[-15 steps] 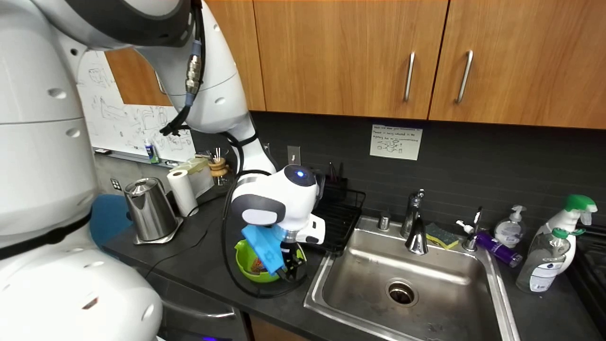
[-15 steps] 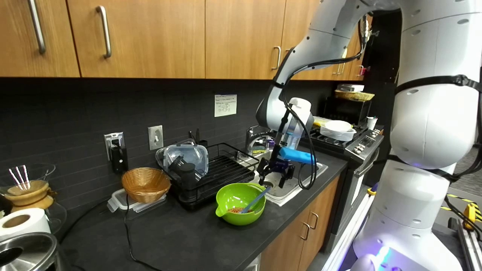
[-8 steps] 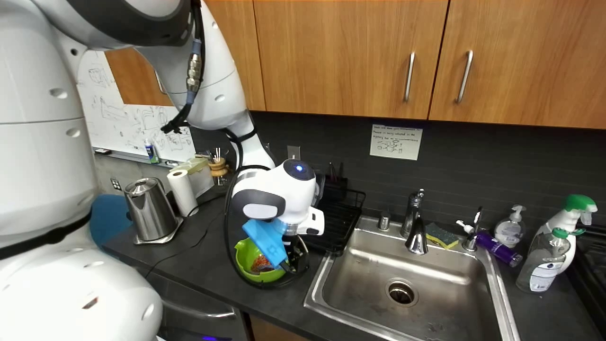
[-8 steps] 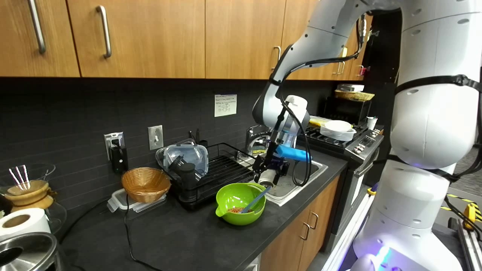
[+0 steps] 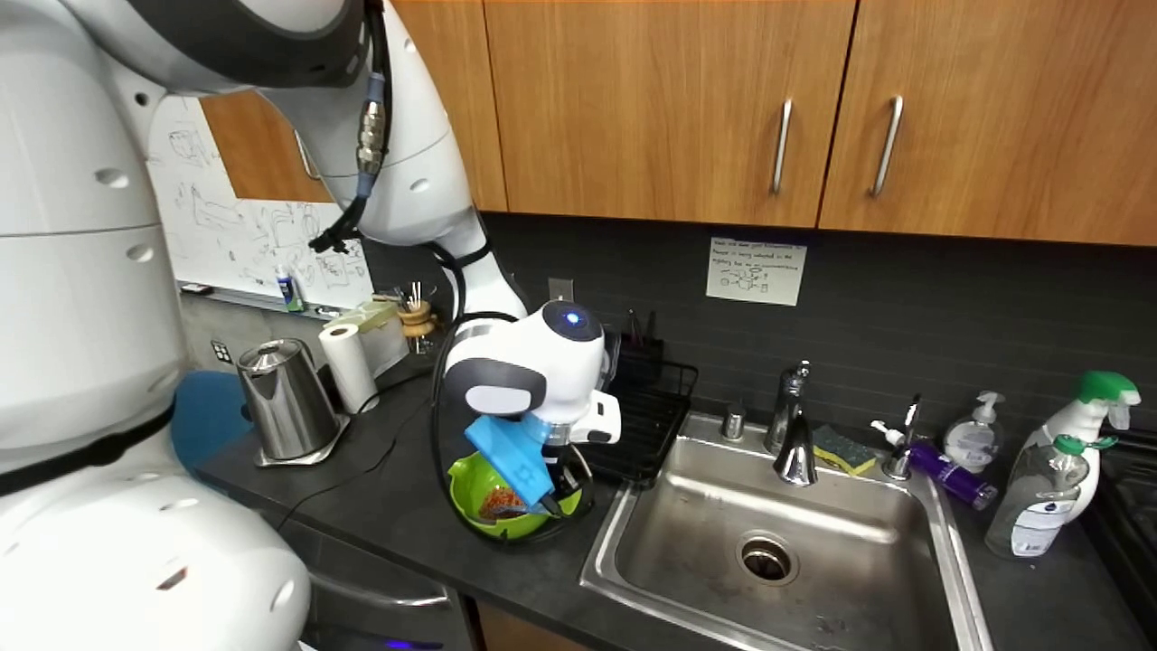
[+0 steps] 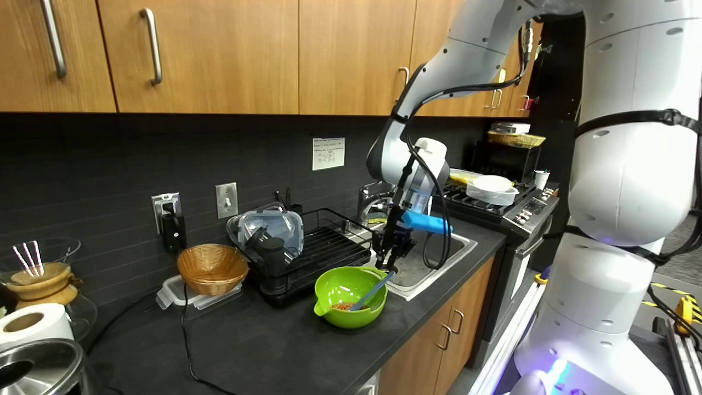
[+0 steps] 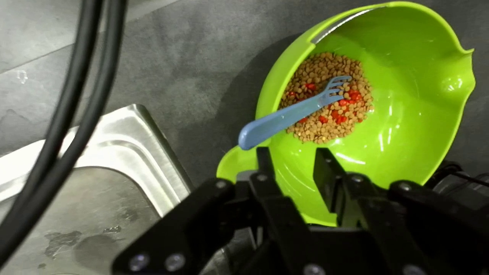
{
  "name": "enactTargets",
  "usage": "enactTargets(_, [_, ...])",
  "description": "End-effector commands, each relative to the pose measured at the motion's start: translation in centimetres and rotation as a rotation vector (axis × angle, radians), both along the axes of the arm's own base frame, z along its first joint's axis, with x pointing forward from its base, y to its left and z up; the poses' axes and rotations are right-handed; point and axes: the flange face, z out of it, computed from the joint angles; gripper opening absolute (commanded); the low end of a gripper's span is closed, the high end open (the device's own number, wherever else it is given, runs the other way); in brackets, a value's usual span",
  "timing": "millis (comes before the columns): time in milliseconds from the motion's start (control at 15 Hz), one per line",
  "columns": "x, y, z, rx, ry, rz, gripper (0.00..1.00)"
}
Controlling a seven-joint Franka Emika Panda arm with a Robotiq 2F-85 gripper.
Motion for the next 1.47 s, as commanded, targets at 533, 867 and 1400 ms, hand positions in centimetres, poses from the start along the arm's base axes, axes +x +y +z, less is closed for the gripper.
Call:
enactTargets(533, [-2.0, -0.3, -0.7, 0.004, 0.055, -0.072, 0.89])
enactTargets(867, [-2.1, -0.1, -0.9, 0.009, 0.064, -0.074, 1.0])
enactTargets(1400, [-1.1, 1.3, -0.8, 0.002, 0.057, -0.025, 1.0])
